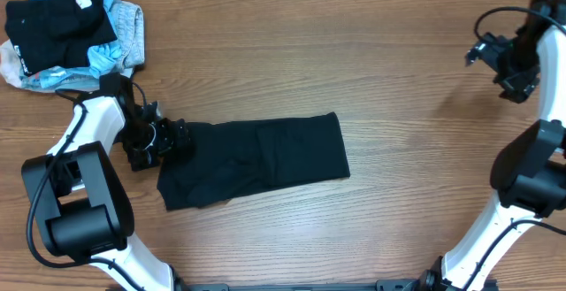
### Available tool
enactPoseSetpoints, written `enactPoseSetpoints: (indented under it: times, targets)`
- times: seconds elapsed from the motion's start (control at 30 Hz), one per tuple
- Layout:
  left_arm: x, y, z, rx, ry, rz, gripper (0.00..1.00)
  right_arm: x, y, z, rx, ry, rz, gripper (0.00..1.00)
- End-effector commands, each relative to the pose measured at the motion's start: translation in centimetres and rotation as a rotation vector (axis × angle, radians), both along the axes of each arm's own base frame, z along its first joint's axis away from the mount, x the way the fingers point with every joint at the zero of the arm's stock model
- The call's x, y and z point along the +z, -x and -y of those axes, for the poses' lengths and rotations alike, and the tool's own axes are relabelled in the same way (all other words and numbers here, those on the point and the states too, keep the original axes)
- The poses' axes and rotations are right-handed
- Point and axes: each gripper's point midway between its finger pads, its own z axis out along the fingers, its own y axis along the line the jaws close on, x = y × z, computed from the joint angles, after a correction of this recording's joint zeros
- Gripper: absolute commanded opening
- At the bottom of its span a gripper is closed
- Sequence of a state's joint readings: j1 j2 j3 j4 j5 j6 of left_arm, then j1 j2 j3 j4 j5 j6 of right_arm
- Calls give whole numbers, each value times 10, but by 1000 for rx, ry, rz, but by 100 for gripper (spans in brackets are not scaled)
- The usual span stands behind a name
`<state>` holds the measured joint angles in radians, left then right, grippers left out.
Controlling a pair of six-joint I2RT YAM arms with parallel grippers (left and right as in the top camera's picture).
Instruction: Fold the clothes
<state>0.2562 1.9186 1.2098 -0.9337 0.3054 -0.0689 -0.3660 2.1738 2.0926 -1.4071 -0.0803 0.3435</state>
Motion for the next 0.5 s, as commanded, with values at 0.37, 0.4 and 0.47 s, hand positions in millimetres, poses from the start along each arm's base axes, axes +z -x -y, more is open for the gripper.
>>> enactPoseSetpoints:
  times: [0.37, 0.4, 0.47]
  targets:
    - [-12, 10, 35, -120, 113, 28, 37, 13, -1, -1, -4, -18, 34, 100]
    - [-12, 10, 34, -115, 107, 25, 24, 13, -1, -1, -4, -18, 34, 100]
    - [-14, 11, 27, -79, 64, 2, 4, 13, -1, -1, -4, -18, 34, 100]
